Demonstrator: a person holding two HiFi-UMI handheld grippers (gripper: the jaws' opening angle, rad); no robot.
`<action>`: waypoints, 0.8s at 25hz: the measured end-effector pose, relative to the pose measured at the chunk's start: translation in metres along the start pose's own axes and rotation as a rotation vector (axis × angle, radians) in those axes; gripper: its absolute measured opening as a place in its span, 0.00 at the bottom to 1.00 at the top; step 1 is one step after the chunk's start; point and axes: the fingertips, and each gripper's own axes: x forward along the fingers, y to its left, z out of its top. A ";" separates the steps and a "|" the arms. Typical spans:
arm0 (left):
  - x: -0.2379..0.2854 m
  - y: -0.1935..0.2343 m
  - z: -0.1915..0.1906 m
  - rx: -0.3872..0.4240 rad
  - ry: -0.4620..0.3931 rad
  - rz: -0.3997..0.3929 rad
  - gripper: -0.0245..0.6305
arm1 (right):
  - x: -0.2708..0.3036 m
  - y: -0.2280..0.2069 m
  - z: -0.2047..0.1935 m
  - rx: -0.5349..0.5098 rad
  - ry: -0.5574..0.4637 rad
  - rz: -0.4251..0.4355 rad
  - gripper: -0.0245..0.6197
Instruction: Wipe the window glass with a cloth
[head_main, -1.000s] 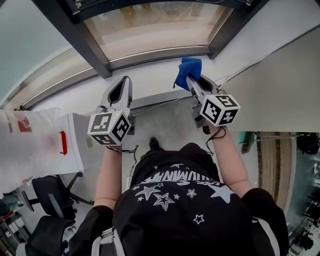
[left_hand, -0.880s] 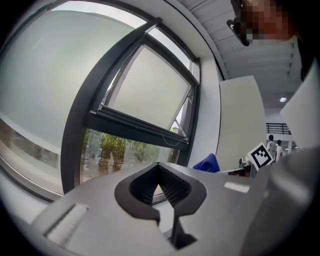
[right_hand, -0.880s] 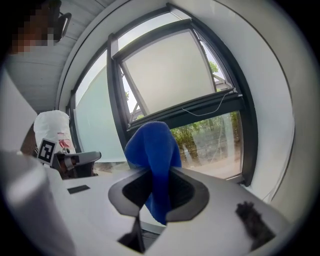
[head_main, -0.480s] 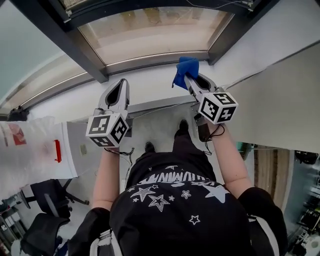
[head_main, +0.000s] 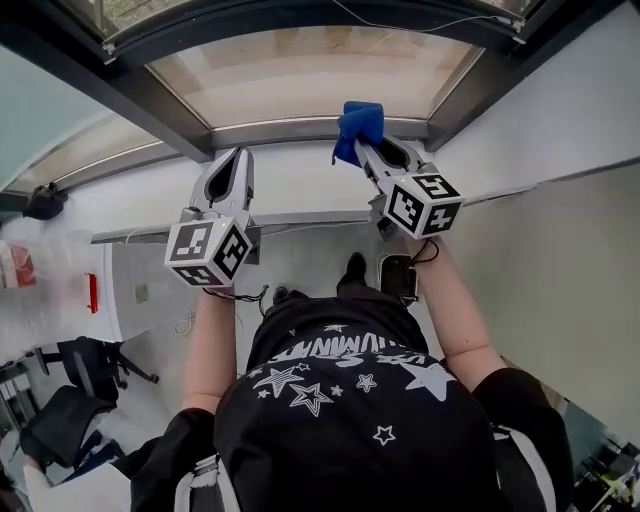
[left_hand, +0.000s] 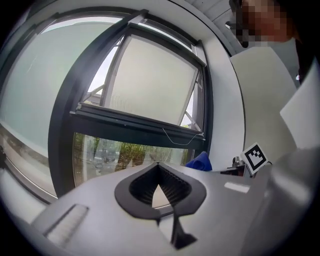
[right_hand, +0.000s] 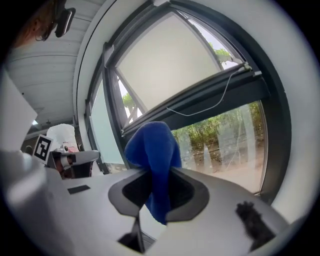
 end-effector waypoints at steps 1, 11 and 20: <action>0.011 -0.008 0.000 0.006 -0.001 0.006 0.05 | 0.001 -0.011 0.000 -0.003 0.009 0.006 0.15; 0.031 -0.011 -0.020 0.023 0.048 0.083 0.05 | 0.037 -0.027 -0.003 0.002 0.034 0.083 0.15; 0.026 0.094 -0.017 -0.023 0.044 0.122 0.05 | 0.119 0.023 -0.016 -0.054 0.114 0.087 0.15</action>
